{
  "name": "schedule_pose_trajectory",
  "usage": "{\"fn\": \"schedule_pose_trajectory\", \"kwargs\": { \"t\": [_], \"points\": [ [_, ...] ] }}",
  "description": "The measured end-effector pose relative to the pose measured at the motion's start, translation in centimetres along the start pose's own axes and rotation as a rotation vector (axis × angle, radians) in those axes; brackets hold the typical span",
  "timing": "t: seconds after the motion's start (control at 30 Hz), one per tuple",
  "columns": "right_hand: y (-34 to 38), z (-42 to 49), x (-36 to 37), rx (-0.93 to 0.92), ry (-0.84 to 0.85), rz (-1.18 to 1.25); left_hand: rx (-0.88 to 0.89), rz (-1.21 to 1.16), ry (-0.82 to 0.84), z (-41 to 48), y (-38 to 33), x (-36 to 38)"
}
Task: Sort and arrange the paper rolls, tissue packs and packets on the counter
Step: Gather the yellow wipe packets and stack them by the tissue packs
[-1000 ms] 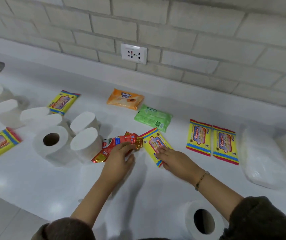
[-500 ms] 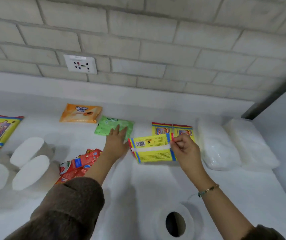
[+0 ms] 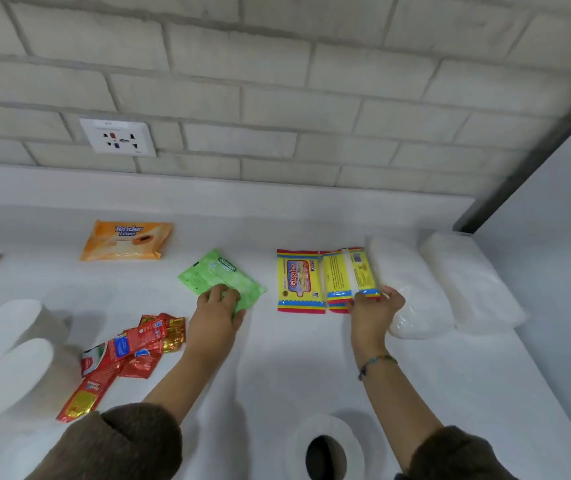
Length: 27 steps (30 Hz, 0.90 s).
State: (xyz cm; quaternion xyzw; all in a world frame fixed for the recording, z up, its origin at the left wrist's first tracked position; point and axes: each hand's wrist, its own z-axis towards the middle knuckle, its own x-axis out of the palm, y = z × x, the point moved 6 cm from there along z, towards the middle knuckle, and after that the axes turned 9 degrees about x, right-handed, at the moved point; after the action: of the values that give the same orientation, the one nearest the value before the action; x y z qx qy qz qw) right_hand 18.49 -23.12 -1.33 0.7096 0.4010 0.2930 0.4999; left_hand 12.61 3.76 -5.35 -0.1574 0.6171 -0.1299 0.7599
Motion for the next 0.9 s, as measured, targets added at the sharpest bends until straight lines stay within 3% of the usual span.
{"fn": "schedule_pose_trajectory", "kwargs": {
  "t": [0.1, 0.17, 0.3, 0.4, 0.47, 0.67, 0.8, 0.9],
  "points": [
    [-1.0, -1.0, -0.5, 0.009, 0.081, -0.057, 0.037, 0.070, 0.058, 0.3, 0.1, -0.1],
    [-1.2, -1.8, -1.8, -0.090, 0.107, -0.179, 0.040, 0.089, 0.101, 0.7, 0.0, -0.2],
    [-2.3, -1.7, -2.0, -0.546, 0.174, -0.911, -0.028, 0.185, 0.246, 2.0, -0.1, 0.1],
    [-3.3, -1.2, -0.3, -0.748, 0.357, -1.167, -0.023, 0.303, 0.315, 2.6, -0.5, 0.6],
    [-3.8, -0.3, 0.4, -0.780, 0.421, -1.276, 0.034, 0.406, 0.360, 3.2, -0.7, 1.2],
    [-4.9, 0.9, 1.0, -0.798, 0.412, -1.261, 0.088, 0.510, 0.511, 4.9, -1.1, 1.8],
    [-5.5, 0.6, 0.7, -0.845, 0.328, -1.216, 0.095, 0.524, 0.417, 4.3, -2.2, 0.6],
    [-5.6, 0.7, 0.5, -0.869, 0.302, -1.223, -0.006, 0.304, 0.302, 3.9, -0.9, -0.5]
  ]
}}
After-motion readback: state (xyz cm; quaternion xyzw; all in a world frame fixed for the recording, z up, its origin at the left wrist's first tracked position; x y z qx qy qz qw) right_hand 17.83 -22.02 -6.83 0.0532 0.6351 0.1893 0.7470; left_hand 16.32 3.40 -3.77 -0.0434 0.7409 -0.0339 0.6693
